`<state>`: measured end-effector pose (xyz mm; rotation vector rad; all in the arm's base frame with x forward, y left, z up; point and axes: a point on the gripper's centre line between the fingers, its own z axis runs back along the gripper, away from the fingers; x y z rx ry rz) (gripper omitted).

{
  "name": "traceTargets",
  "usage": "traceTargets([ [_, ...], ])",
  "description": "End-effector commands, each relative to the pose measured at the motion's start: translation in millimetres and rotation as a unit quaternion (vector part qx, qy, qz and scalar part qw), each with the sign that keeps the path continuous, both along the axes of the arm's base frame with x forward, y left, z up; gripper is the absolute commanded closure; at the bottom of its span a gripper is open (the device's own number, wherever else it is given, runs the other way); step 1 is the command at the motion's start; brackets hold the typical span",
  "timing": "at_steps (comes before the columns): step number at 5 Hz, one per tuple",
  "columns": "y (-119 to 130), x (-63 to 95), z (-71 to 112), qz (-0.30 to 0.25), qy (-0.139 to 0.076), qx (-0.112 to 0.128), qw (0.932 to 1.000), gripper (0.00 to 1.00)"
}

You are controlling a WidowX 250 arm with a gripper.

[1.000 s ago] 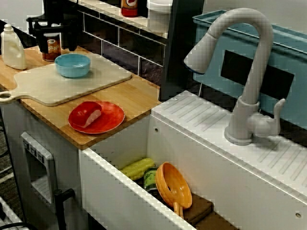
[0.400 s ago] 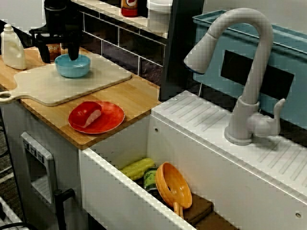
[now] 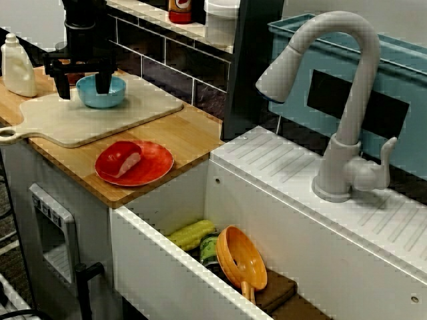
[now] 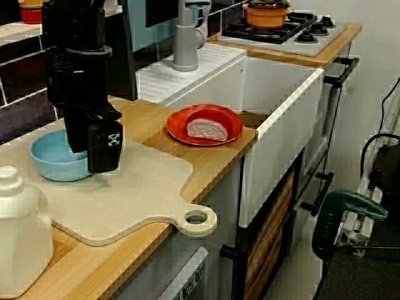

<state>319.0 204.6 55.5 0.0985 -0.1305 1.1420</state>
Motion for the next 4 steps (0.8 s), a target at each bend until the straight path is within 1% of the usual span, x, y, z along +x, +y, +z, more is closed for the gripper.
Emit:
traceTargets([
  [1, 6.8, -2.6, 17.7, -0.007, -0.018, 0.007, 0.9998, 1.00],
  [2, 8.9, -6.3, 16.3, -0.004, -0.016, 0.001, 0.9999, 1.00],
  [3, 9.9, -11.7, 22.3, -0.006, -0.017, -0.006, 0.9998, 1.00],
  [4, 10.0, -17.7, 27.7, -0.009, -0.024, -0.009, 0.9996, 1.00],
])
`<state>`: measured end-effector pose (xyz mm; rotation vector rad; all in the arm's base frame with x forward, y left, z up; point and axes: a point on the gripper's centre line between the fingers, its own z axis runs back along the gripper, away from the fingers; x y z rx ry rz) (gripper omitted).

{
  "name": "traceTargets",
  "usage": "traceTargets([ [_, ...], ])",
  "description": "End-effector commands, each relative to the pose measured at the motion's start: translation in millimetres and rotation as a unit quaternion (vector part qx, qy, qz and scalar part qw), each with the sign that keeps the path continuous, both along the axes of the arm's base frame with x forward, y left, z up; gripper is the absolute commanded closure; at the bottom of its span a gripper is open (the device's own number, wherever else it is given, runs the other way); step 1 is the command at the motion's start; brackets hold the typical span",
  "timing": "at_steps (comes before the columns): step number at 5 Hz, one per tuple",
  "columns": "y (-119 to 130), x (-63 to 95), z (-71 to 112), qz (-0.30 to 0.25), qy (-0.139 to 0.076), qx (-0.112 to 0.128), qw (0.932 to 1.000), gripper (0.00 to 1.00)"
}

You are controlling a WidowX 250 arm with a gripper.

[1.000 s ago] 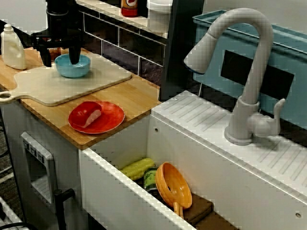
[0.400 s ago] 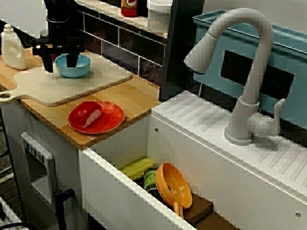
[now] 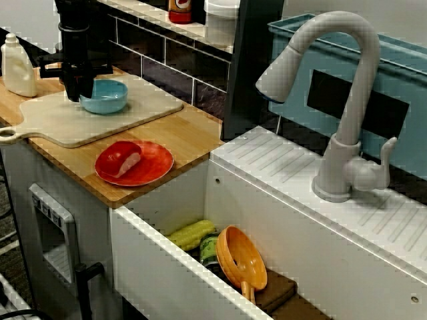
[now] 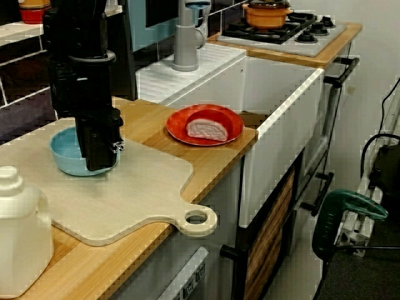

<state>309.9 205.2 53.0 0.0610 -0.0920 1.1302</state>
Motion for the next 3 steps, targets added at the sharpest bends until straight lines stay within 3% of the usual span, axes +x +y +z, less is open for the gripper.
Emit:
traceTargets([
  [1, 12.0, -15.6, 31.1, -0.003, -0.030, 0.016, 0.9994, 1.00],
  [3, 17.3, -35.8, 28.0, -0.005, -0.036, 0.021, 0.9991, 1.00],
])
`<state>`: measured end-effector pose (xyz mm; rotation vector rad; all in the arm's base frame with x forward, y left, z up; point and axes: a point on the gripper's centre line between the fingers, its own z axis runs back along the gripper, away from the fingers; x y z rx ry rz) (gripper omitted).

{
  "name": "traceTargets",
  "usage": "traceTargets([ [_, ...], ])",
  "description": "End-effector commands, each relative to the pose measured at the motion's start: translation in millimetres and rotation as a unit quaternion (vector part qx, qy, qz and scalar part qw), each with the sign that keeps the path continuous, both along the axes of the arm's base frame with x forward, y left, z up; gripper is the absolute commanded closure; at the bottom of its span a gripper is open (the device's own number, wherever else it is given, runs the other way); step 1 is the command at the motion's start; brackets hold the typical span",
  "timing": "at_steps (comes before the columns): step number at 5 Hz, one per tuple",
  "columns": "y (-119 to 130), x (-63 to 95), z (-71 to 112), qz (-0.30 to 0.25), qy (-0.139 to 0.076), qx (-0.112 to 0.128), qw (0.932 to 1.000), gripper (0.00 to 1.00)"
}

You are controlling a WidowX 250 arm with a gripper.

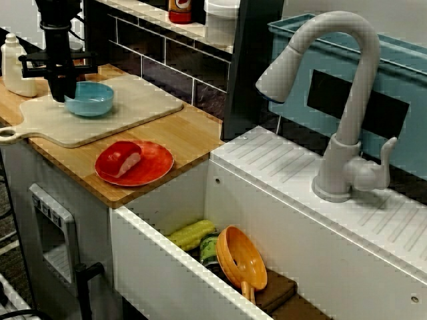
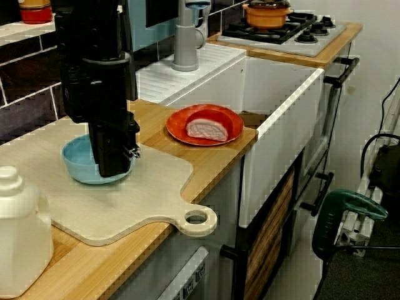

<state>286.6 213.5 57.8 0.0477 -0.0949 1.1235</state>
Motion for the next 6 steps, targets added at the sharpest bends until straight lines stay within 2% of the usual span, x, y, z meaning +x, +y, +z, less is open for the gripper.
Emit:
traceTargets([
  [1, 9.6, -22.6, 22.5, -0.006, -0.036, 0.028, 0.9989, 1.00],
  [4, 15.8, -42.4, 25.3, -0.007, -0.041, 0.029, 0.9987, 1.00],
  [6, 12.8, -44.4, 32.9, -0.029, -0.038, 0.015, 0.9987, 1.00],
])
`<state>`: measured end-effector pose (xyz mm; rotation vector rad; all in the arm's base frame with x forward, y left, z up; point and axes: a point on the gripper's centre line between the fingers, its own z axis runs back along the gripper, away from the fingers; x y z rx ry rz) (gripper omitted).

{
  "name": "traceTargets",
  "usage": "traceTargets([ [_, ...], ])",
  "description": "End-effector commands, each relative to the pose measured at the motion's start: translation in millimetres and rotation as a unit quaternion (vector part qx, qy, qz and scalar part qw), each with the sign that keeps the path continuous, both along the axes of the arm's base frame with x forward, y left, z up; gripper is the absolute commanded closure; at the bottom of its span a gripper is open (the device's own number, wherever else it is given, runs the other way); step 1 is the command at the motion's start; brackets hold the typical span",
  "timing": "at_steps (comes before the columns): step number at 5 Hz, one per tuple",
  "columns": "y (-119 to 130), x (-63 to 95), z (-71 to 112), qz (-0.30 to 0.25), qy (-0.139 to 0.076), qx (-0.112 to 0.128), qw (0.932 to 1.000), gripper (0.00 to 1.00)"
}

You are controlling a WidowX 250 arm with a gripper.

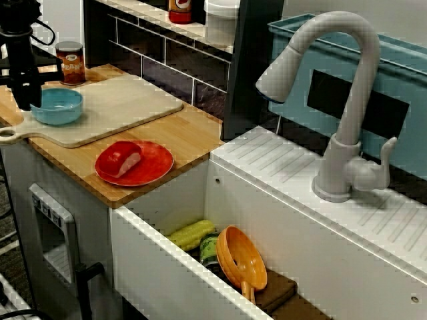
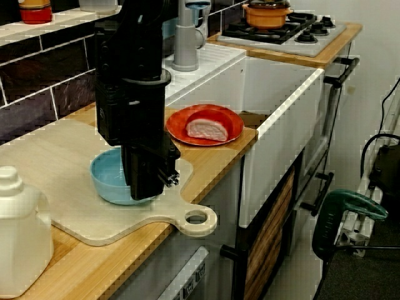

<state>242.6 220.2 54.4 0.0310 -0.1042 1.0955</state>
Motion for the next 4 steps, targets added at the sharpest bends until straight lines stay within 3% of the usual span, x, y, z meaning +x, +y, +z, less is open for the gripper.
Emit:
traceTargets([
  [1, -7.6, 7.0, 43.5, -0.056, -0.032, 0.011, 0.9978, 1.00],
  [3, -42.1, 35.4, 48.6, -0.132, -0.010, -0.005, 0.9911, 1.00],
  [4, -59.7, 48.2, 45.5, -0.145, -0.007, -0.003, 0.9894, 1.00],
])
